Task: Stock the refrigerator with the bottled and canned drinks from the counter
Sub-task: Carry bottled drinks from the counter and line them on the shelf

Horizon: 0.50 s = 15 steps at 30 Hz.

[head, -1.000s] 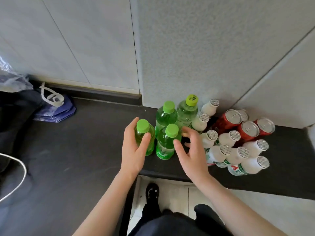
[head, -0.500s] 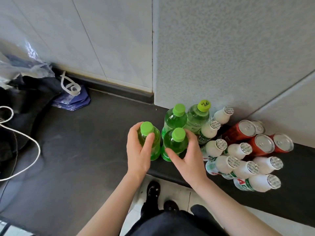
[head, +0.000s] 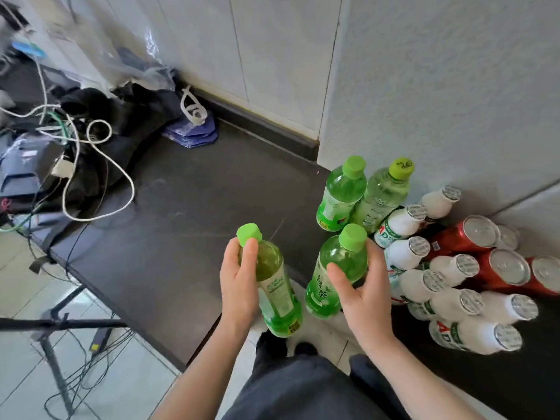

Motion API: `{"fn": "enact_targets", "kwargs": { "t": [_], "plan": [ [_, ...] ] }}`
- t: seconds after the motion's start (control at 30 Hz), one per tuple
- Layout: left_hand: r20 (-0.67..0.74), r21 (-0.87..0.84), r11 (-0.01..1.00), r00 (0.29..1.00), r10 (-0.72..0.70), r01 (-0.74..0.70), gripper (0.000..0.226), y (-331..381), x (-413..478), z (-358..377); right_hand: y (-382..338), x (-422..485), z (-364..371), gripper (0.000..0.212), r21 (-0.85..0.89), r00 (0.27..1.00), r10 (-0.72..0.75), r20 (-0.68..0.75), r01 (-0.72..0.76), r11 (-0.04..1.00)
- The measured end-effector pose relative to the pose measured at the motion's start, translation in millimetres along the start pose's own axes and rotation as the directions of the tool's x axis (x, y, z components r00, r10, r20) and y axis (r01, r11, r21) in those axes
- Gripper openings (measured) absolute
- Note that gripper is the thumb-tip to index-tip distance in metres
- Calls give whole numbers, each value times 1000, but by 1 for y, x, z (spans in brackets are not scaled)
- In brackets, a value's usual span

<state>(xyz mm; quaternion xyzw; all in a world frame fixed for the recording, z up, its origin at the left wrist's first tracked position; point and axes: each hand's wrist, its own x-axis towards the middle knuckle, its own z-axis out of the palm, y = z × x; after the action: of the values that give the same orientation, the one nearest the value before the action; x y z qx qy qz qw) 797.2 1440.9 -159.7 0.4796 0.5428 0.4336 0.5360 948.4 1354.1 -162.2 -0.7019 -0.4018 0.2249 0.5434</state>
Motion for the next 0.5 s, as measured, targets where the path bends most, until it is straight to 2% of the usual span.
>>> {"fn": "enact_targets", "kwargs": {
  "t": [0.23, 0.33, 0.5],
  "plan": [
    [-231, -41, 993, 966, -119, 112, 28, -26, -60, -50, 11, -38, 10, 41, 63, 984, -35, 177, 24, 998],
    [-376, -53, 987, 912, -162, 153, 47, -45, -93, -73, 16, -54, 20, 34, 99, 961, -25, 275, -2, 995],
    [-545, -156, 960, 790, -281, 233, 29, -64, -148, -108, 23, -81, 37, 26, 76, 894, -22, 448, -14, 997]
  ]
}}
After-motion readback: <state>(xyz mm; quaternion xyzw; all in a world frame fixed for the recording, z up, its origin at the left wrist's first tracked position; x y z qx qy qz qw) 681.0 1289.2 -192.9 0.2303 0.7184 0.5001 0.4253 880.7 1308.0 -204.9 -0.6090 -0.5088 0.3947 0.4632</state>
